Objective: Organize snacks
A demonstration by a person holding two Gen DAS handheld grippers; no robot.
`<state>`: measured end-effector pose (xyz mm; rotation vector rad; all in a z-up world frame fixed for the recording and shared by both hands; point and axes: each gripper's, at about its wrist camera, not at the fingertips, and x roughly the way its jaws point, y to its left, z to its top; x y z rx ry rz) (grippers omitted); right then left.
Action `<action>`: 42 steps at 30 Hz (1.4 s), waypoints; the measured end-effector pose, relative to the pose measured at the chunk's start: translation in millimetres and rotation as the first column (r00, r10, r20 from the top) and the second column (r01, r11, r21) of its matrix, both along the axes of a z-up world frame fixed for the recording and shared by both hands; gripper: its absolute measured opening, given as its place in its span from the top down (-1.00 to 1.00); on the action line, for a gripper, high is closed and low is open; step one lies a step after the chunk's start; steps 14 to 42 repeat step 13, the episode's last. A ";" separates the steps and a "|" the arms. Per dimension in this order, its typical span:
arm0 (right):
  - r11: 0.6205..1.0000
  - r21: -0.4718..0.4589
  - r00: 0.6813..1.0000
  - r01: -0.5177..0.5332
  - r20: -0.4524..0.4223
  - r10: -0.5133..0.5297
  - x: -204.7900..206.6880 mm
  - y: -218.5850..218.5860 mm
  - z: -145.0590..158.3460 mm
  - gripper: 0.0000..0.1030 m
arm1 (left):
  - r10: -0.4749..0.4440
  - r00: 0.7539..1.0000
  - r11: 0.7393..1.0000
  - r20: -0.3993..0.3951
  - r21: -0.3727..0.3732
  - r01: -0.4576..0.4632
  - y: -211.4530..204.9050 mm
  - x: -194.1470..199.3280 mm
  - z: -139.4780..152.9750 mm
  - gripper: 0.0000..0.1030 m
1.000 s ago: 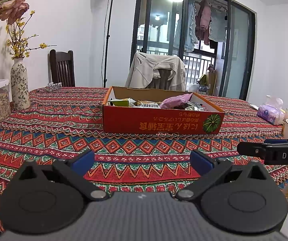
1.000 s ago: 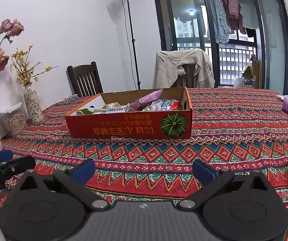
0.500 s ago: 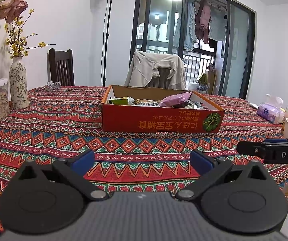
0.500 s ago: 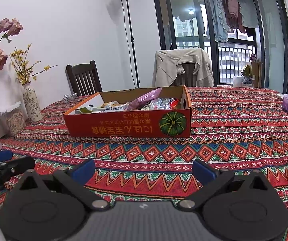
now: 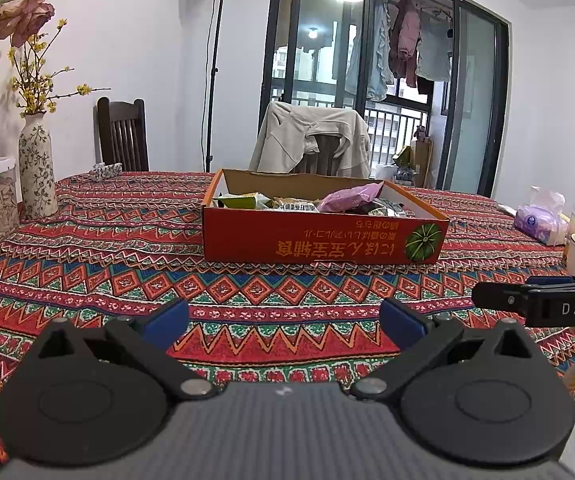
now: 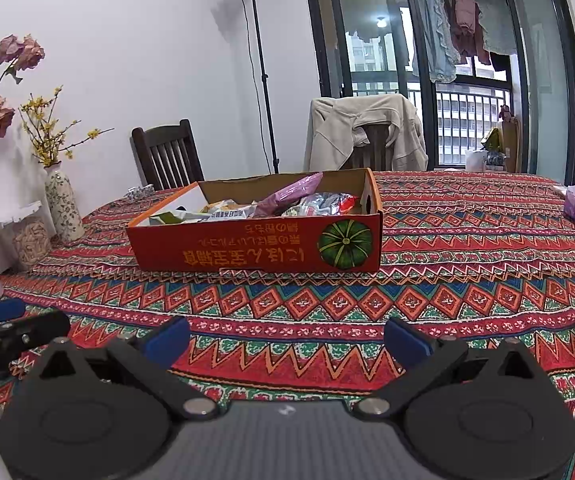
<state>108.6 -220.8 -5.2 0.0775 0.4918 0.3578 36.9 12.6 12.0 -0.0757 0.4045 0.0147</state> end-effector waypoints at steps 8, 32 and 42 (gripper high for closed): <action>1.000 -0.003 1.000 -0.001 -0.006 0.001 1.0 0.1 -1.2 -1.00 | -0.004 1.000 1.000 0.004 0.017 0.004 -3.4 0.0 -0.6 -1.00; 1.000 -0.003 1.000 -0.002 -0.007 0.002 0.8 -0.1 -1.9 -1.00 | -0.005 1.000 1.000 0.014 0.020 0.005 -4.3 -0.7 -0.7 -1.00; 1.000 -0.003 1.000 -0.002 -0.007 0.002 0.8 -0.1 -1.9 -1.00 | -0.005 1.000 1.000 0.014 0.020 0.005 -4.3 -0.7 -0.7 -1.00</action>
